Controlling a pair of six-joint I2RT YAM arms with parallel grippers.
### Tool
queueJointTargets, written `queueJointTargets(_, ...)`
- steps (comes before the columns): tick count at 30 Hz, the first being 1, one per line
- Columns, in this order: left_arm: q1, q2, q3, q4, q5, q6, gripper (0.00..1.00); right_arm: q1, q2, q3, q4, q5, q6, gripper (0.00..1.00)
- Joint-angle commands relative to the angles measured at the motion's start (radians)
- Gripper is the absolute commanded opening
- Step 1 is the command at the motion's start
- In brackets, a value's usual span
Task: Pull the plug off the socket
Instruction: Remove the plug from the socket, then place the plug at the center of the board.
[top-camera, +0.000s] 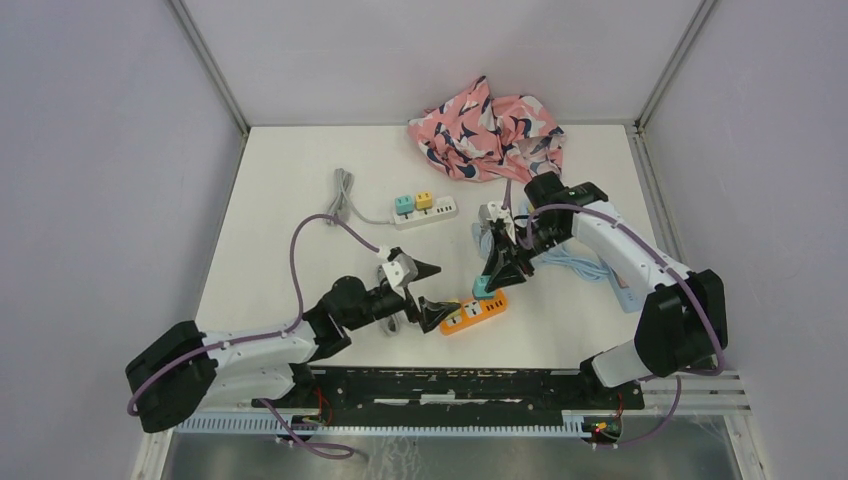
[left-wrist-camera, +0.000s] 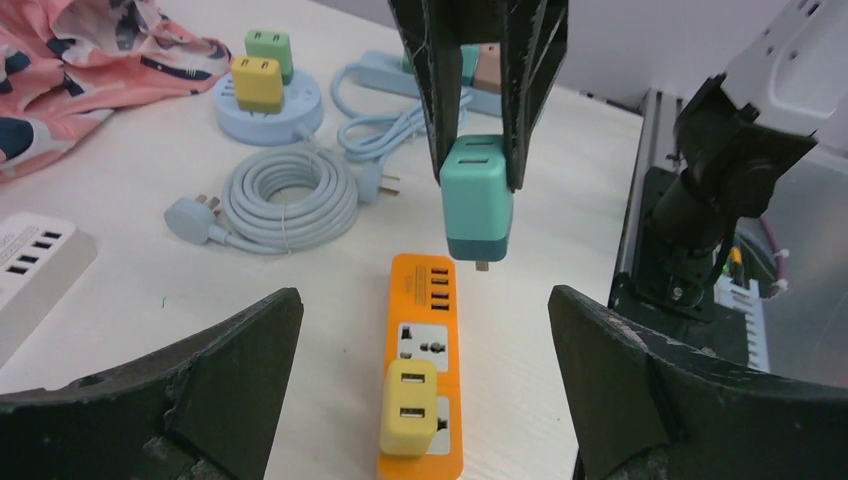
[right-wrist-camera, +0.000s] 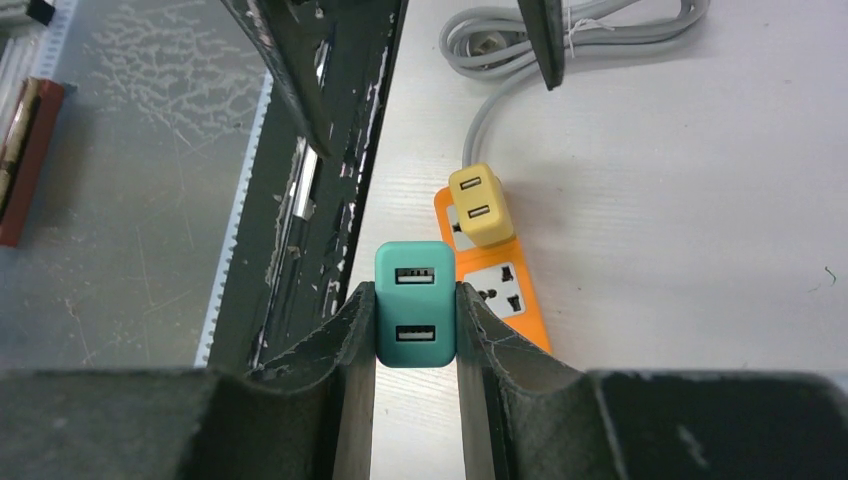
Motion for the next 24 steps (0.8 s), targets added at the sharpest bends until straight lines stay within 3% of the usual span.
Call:
queueJointTargets(1, 0.009, -0.072, 0.03, 0.0, 0.006, -0.098, 0.99, -0.032, -0.037, 0.032, 0.048, -0.136, 0.122, 0.0)
queueJointTargets(5, 0.022, -0.091, 0.057, -0.029, 0.007, -0.17, 0.99, -0.055, -0.042, 0.005, 0.162, -0.219, 0.295, 0.0)
queueJointTargets(13, 0.074, -0.078, 0.101, -0.081, 0.002, -0.287, 0.99, -0.076, -0.05, -0.106, 0.633, -0.286, 0.833, 0.0)
queueJointTargets(18, 0.158, -0.018, 0.086, 0.011, 0.075, -0.427, 1.0, -0.076, -0.023, -0.096, 0.63, -0.281, 0.854, 0.0)
queueJointTargets(24, 0.234, 0.079, 0.015, 0.282, 0.181, -0.58, 1.0, -0.076, -0.01, -0.097, 0.629, -0.271, 0.856, 0.0)
